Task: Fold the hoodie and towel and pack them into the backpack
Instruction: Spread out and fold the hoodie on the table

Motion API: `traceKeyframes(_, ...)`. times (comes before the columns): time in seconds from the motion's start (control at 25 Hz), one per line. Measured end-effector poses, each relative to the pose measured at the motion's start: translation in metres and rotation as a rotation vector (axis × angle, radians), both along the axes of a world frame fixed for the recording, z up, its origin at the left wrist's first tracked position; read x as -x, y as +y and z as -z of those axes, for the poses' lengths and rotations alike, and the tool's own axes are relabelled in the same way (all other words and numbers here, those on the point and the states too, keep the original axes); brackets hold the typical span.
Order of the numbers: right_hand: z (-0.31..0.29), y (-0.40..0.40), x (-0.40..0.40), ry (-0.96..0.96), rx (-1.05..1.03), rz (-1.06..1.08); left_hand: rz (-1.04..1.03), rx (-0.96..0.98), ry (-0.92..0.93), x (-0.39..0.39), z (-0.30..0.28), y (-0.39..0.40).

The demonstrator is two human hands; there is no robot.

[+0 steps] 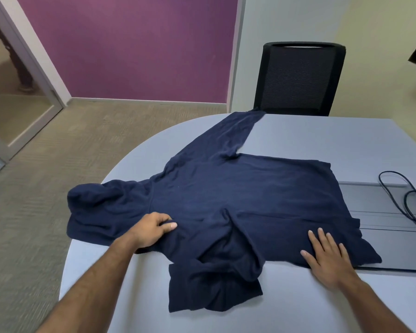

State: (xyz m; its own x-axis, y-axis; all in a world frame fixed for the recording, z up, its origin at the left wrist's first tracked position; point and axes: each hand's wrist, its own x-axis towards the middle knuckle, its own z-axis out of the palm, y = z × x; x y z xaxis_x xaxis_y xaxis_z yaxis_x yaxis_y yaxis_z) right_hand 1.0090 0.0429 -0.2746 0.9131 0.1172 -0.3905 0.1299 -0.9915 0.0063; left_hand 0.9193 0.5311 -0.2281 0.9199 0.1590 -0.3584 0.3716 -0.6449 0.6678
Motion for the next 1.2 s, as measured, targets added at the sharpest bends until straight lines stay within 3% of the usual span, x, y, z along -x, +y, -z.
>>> traceKeyframes(0.16, 0.002, 0.002, -0.001, 0.004, 0.013, 0.009, -0.088, -0.308, -0.155, -0.007, -0.002, 0.009)
traceKeyframes(0.28, -0.001, 0.001, -0.001, -0.006, 0.009, 0.009, 0.281, -0.471, -0.445, 0.014, 0.003, 0.012)
traceKeyframes(0.4, -0.012, 0.013, 0.005, -0.293, -0.229, -0.076, 0.531, -0.601, -0.552, 0.034, 0.016, 0.024)
traceKeyframes(0.48, -0.023, 0.040, 0.009, -0.491, -0.395, -0.318, 0.599, -0.691, -0.520, 0.036, 0.024, 0.033)
traceKeyframes(0.56, -0.031, 0.077, 0.008, -0.580, -0.444, -0.692, 0.621, -0.733, -0.524, 0.034, 0.030, 0.039)
traceKeyframes(0.68, -0.046, 0.131, -0.006, -0.569, -0.460, -1.035, 0.323, -0.534, -0.452, 0.033, 0.027, 0.039)
traceKeyframes(0.76, -0.064, 0.159, -0.019, -0.509, -0.652, -0.903, 0.025, -0.348, -0.335, 0.028, 0.022, 0.035)
traceKeyframes(0.88, -0.081, 0.186, -0.047, -0.394, -0.980, -0.241, -0.233, -0.282, -0.140, 0.013, 0.017, 0.032)
traceKeyframes(1.0, -0.069, 0.191, -0.075, -0.231, -0.880, 0.253, -0.377, -0.268, -0.039, 0.003, 0.021, 0.034)
traceKeyframes(1.12, -0.050, 0.183, -0.066, -0.125, -0.633, 0.371, -0.444, -0.311, 0.019, 0.006, 0.025, 0.032)
traceKeyframes(1.2, -0.047, 0.180, -0.051, -0.257, -0.748, 0.442, -0.416, -0.276, 0.018, 0.013, 0.024, 0.031)
